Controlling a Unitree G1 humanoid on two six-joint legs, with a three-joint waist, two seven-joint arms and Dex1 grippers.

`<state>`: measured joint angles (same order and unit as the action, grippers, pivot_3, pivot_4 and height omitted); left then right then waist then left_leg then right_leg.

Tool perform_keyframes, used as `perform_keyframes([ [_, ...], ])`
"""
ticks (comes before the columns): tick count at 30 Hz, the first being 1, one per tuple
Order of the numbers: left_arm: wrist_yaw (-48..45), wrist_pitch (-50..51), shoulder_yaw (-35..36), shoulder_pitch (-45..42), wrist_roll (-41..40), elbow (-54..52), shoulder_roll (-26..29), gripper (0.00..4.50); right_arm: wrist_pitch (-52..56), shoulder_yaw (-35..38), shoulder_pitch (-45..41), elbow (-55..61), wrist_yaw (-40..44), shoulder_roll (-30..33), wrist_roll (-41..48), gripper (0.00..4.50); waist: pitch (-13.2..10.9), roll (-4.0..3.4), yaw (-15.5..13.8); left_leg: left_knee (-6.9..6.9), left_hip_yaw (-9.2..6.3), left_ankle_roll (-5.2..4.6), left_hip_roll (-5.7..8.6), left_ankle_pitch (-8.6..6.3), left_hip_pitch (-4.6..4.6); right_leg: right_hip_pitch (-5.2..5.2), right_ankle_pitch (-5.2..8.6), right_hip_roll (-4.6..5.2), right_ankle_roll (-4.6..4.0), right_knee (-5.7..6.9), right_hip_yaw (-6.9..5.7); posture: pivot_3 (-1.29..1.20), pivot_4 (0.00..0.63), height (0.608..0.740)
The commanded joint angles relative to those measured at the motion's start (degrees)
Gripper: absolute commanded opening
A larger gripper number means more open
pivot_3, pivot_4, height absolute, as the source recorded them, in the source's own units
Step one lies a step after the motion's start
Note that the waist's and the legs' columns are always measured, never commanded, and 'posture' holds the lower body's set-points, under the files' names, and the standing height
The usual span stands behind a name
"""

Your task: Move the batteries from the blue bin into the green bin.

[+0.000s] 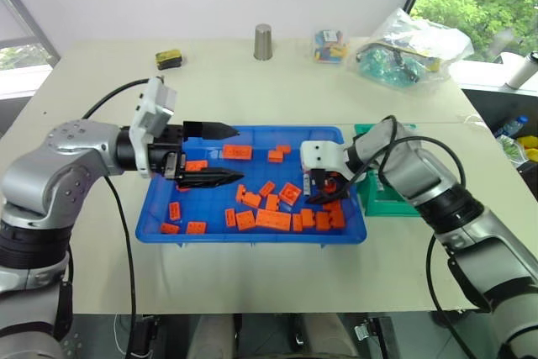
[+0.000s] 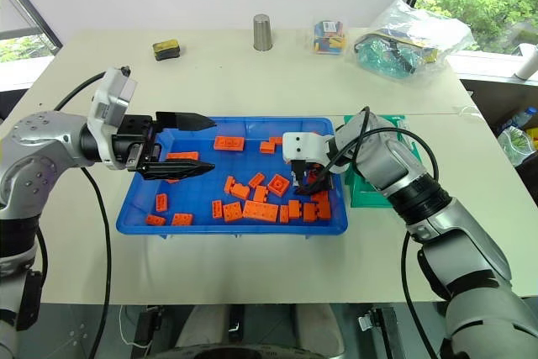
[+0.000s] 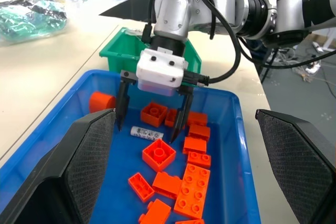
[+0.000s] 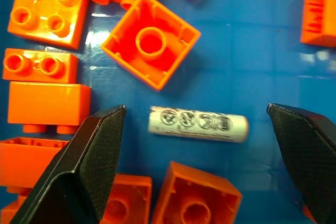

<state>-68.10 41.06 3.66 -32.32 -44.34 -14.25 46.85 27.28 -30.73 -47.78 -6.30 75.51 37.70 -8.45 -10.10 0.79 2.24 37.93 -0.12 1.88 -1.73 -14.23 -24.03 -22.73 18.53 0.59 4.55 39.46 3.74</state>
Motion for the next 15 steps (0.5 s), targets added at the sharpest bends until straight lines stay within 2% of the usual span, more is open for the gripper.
perform_keyframes([
  [1,0.36,-0.6,1.62,-1.29,-0.16,-0.29,0.36,4.5,0.33,-0.33,-1.44,-0.07,0.8,-0.45,-0.81,4.44,0.0,0.0,0.05,0.0,0.0,0.0,0.0,0.0,0.0,0.0,0.0,0.0,0.0,0.0,0.0,0.0,0.15,0.74],
  [2,0.39,-0.68,1.66,-1.3,-0.17,-0.23,0.32,4.5,0.27,-0.39,-1.41,-0.22,0.88,-0.63,-1.0,4.44,0.0,0.0,0.1,0.0,0.0,0.0,0.0,0.0,0.0,0.0,0.0,0.0,0.0,0.0,0.0,0.0,0.15,0.74],
  [7,0.53,-0.88,1.89,-1.42,-0.3,0.13,0.17,4.5,0.42,-0.42,-1.03,0.27,1.16,-0.83,-1.29,2.27,0.0,0.0,0.14,0.0,-0.01,0.0,-0.01,0.0,0.0,0.0,0.0,0.0,0.0,0.0,0.0,0.0,0.15,0.74],
  [12,0.55,-1.23,1.66,-1.61,-0.21,0.52,-0.06,4.5,2.54,0.91,-0.92,2.71,1.14,-0.97,-0.06,2.19,0.0,0.0,0.17,0.0,-0.01,0.0,-0.01,0.0,0.0,-0.01,0.0,0.0,0.0,0.0,-0.01,0.0,0.15,0.74],
  [15,0.56,-1.35,1.18,-2.06,-0.03,0.9,-0.52,4.5,9.48,5.9,-2.16,6.68,0.23,-1.84,4.19,2.19,-0.01,-0.01,0.18,0.0,-0.02,0.0,-0.01,0.0,-0.01,-0.02,0.0,0.0,0.0,0.01,-0.01,0.0,0.15,0.74],
])
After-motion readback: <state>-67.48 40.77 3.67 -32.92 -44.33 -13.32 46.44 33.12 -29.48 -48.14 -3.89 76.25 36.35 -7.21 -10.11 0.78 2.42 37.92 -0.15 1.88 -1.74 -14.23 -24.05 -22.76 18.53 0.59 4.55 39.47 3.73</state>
